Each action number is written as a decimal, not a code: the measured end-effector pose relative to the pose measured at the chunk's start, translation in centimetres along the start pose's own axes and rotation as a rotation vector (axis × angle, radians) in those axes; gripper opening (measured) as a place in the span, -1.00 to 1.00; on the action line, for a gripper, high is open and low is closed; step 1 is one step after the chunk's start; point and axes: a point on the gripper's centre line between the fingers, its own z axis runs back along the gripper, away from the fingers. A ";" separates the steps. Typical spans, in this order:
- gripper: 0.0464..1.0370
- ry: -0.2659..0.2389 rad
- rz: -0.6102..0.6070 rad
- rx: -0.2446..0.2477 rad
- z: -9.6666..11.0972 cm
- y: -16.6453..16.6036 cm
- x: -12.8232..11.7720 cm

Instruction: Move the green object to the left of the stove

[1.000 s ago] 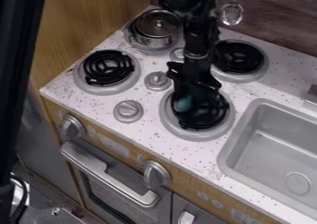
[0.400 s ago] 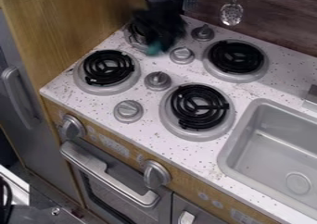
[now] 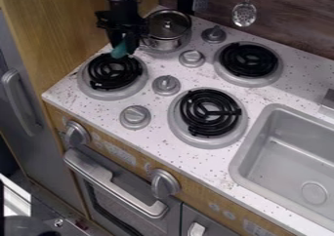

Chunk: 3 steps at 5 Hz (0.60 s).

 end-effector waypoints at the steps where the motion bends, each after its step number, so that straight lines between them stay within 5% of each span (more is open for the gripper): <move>1: -0.21 0.023 -0.006 0.013 -0.6 0.5 -0.6; 2: -0.11 0.036 -0.011 0.023 -0.9 0.7 -0.9; 3: 0.52 0.044 -0.010 0.014 -1.0 0.6 -1.1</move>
